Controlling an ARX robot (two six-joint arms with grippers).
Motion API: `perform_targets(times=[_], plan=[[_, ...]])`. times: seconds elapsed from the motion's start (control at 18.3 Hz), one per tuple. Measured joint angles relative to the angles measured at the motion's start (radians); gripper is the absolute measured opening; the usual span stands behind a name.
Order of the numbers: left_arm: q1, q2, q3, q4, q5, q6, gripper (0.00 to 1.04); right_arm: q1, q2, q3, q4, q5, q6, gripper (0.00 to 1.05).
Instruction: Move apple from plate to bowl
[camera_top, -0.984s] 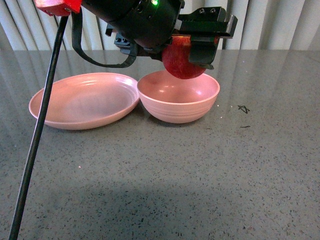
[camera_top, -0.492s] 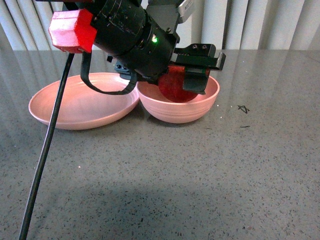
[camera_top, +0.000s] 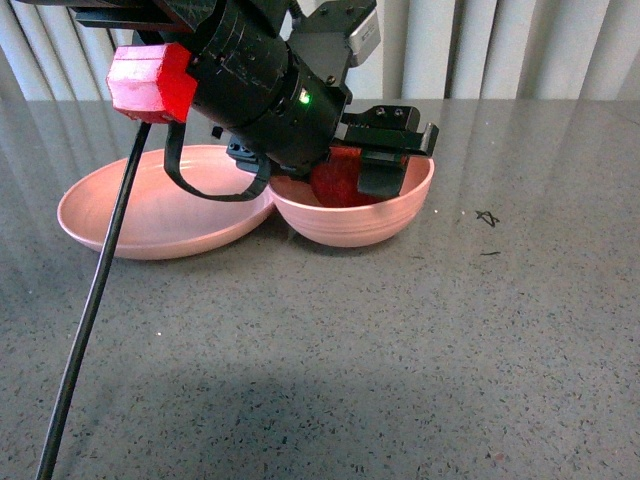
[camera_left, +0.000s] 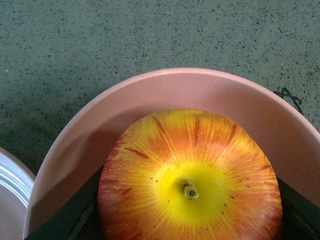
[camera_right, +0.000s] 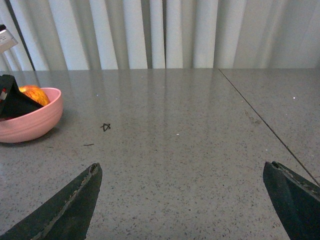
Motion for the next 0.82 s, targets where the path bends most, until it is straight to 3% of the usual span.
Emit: perform_targets(times=[0.16, 0.82], plan=[[0.000, 0.000, 0.010, 0.005, 0.010, 0.002, 0.99, 0.000, 0.000, 0.000, 0.000, 0.000, 0.000, 0.98], [-0.003, -0.057, 0.018, 0.006, 0.035, -0.005, 0.98, 0.000, 0.000, 0.000, 0.000, 0.000, 0.000, 0.98]])
